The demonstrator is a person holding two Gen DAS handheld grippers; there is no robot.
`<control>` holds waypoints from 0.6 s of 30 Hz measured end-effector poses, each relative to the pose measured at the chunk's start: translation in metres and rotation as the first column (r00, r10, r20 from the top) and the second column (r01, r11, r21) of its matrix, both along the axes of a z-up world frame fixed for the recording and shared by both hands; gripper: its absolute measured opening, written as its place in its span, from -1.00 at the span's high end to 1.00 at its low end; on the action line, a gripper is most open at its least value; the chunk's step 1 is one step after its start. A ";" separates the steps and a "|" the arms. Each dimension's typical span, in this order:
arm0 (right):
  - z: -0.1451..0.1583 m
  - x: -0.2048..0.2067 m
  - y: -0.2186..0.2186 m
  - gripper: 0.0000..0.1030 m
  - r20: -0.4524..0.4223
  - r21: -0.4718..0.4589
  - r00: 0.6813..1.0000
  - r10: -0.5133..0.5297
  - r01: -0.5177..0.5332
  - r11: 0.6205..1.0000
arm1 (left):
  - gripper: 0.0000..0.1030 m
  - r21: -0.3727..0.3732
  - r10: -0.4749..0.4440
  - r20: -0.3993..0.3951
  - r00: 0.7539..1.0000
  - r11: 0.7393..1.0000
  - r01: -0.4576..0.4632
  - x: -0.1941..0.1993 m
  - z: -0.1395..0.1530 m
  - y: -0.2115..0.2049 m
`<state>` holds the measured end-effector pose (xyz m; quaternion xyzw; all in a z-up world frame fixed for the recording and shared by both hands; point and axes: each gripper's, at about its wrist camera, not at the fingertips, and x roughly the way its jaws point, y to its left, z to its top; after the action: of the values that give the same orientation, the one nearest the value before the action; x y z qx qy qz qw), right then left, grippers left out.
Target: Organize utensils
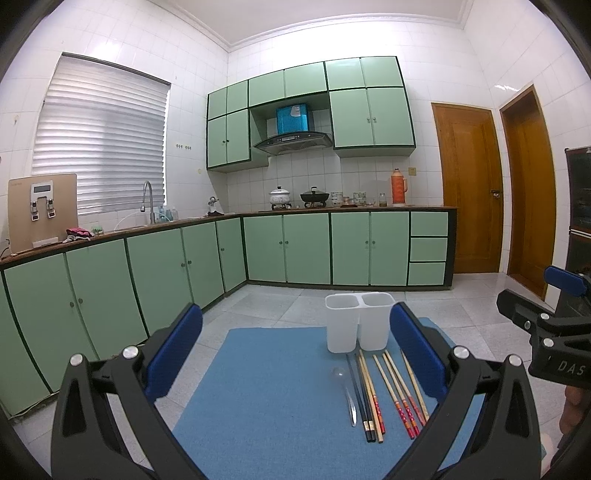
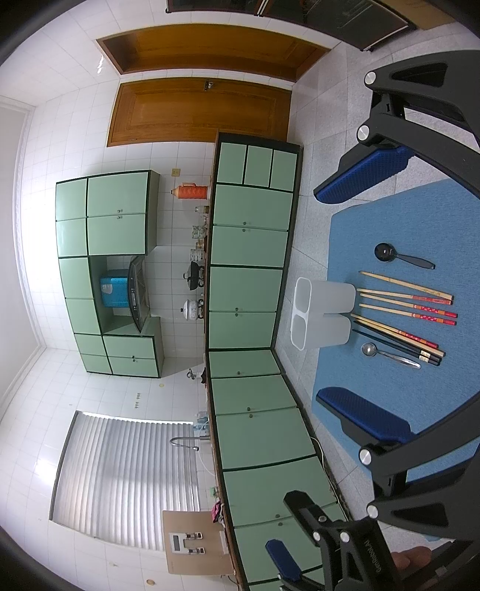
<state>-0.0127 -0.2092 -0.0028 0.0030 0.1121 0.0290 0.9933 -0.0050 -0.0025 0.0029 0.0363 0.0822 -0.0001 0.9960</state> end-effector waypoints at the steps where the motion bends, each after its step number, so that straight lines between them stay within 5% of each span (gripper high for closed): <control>1: 0.000 0.000 0.000 -0.89 0.000 0.001 1.000 0.000 0.000 1.000 | -0.91 0.001 0.001 0.000 1.000 1.000 -0.001 0.000 0.000 0.000; 18: 0.000 0.000 0.000 -0.89 0.000 0.000 1.000 0.000 0.000 1.000 | -0.91 -0.004 0.004 0.002 1.000 1.000 -0.004 -0.001 -0.001 0.001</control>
<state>-0.0127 -0.2094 -0.0029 0.0030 0.1119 0.0290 0.9933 -0.0057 -0.0016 0.0018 0.0343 0.0814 0.0016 0.9961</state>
